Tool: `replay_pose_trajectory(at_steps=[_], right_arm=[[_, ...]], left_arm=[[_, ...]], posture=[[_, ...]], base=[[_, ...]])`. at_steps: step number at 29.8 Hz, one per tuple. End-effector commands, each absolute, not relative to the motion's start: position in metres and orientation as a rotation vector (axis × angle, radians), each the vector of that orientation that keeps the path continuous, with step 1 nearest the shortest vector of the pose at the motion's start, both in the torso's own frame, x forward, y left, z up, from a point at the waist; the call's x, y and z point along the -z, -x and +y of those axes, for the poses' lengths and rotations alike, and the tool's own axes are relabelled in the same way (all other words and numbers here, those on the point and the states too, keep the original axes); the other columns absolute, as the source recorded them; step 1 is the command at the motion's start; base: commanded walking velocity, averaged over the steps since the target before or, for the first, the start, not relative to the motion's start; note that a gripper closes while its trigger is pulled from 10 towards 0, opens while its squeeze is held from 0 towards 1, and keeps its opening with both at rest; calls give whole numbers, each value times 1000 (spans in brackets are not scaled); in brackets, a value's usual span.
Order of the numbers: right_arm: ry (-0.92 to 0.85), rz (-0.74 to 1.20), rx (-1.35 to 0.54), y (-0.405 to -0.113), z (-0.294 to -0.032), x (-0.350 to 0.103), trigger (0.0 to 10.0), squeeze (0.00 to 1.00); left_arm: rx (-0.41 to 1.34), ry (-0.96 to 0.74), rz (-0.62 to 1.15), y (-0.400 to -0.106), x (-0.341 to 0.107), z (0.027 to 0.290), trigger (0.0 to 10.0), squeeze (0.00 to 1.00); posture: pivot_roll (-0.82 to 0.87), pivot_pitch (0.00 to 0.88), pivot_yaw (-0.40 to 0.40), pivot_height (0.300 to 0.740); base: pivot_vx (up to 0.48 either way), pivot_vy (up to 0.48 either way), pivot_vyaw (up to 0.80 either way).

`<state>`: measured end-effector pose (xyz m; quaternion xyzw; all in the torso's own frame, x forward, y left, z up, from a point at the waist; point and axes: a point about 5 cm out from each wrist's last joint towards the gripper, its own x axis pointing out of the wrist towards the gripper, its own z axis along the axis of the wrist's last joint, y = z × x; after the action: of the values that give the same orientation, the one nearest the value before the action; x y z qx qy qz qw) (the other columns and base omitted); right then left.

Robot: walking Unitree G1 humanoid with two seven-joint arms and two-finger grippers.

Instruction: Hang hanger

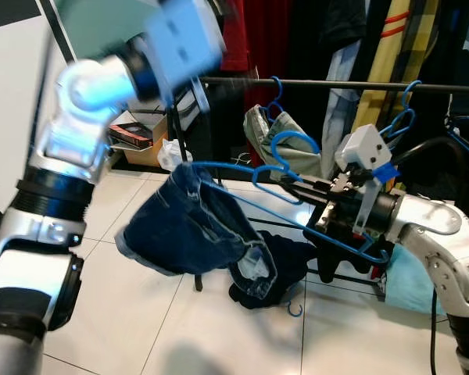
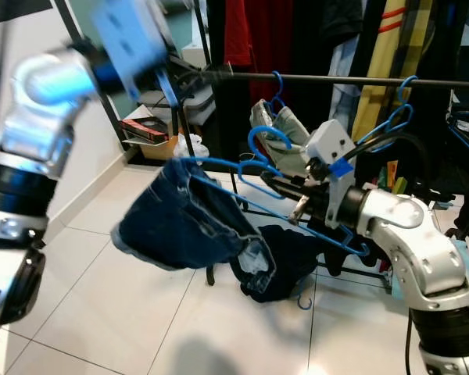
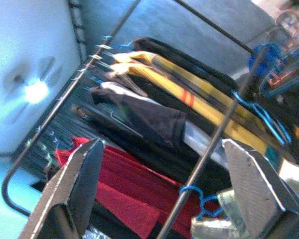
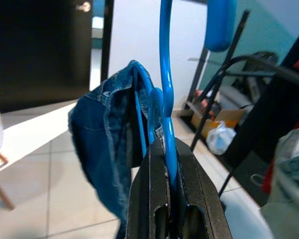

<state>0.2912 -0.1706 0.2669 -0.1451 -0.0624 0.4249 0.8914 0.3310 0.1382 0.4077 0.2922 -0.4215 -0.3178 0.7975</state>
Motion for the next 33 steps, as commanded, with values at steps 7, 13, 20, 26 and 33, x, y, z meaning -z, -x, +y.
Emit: replay_pose_trajectory(at_steps=[7,13,20,26,33], right_arm=[[281,-278,-888,-278,-191,-303,0,0],[290,-294,-910,-270,-205,-315,0,0],[313,-315,-964,-257,-212,-329,0,0],[316,-329,-996,-251,-211,-334,0,0],[308,-342,-1012,-248,-211,-338,0,0]], left_arm=[[810,-301,-814,-330,-372,192,10000,0],[965,-319,-662,-326,-335,197,10000,0],[1077,-334,-470,-325,-289,194,10000,0],[1057,-323,-407,-329,-273,195,10000,0],[1040,-314,-388,-331,-267,198,10000,0]], posture=[[-128,0,119,740],[-136,0,115,740],[-148,0,110,740],[-152,0,111,740],[-153,0,111,740]], base=[[0,0,0],[0,0,0],[0,0,0],[0,0,0],[0,0,0]])
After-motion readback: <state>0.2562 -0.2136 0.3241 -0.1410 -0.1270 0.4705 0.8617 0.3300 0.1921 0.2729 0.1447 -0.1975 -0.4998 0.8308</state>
